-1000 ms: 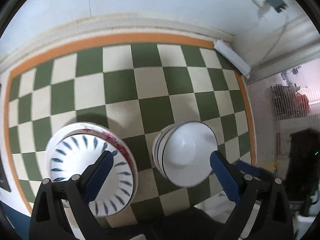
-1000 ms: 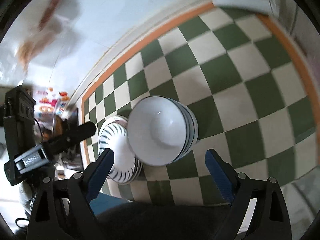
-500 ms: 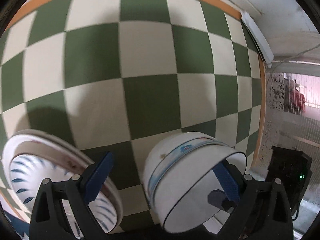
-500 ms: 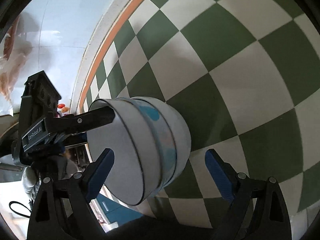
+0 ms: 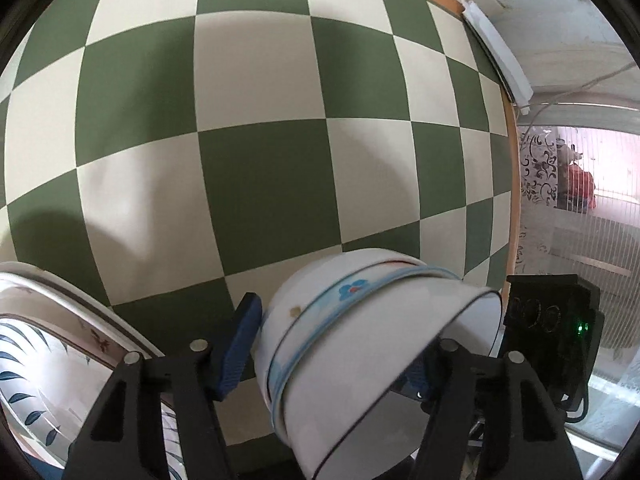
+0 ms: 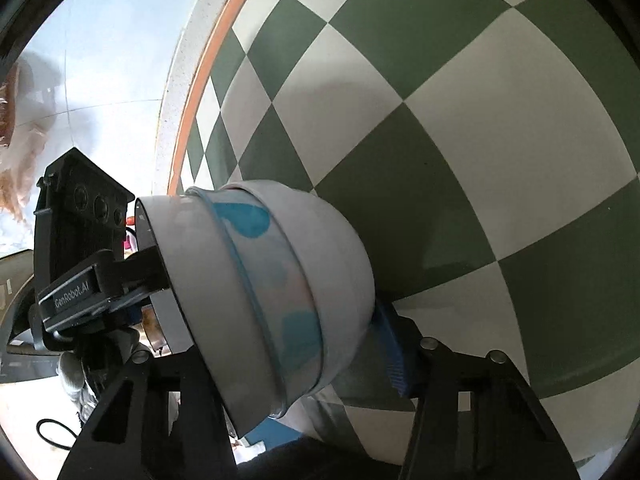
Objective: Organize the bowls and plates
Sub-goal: 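Carry the bowl stack with both tools over the plate stack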
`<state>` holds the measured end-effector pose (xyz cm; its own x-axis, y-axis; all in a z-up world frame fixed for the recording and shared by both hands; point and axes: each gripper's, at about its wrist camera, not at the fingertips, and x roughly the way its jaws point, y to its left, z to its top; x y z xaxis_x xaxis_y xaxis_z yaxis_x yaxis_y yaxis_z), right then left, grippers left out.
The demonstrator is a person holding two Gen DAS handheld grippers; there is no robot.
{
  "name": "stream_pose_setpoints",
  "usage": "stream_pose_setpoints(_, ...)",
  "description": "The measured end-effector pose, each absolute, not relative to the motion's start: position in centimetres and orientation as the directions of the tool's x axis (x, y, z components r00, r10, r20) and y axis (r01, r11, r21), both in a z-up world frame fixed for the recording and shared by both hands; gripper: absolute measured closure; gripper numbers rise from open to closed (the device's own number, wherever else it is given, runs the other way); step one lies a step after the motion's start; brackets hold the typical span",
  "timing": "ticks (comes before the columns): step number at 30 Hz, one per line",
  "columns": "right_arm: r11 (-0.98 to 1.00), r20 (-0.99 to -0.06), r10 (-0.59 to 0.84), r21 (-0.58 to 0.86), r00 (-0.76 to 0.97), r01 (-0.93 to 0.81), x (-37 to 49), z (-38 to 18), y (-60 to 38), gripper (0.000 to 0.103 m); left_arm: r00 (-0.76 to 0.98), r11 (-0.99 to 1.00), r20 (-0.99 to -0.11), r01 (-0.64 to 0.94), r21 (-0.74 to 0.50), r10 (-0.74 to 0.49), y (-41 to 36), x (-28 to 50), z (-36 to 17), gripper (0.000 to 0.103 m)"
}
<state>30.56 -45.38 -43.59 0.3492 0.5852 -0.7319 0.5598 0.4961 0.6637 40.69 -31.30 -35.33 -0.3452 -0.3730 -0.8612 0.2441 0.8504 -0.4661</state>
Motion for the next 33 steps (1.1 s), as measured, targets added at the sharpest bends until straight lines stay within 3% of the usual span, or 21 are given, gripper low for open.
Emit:
stream_pose_setpoints(15,0.569,-0.768,0.522,0.637,0.371,0.52,31.7,-41.6,-46.0,0.05,-0.276,0.851,-0.887,0.282,-0.443,-0.371,-31.1,40.1,-33.9,0.044)
stream_pose_setpoints(33,0.651,-0.763,0.514,0.645,0.393,0.4,33.9,-35.8,-44.1,0.051,-0.144,0.843,-0.888,0.278,-0.46,-0.437,-27.0,41.3,-27.7,0.044)
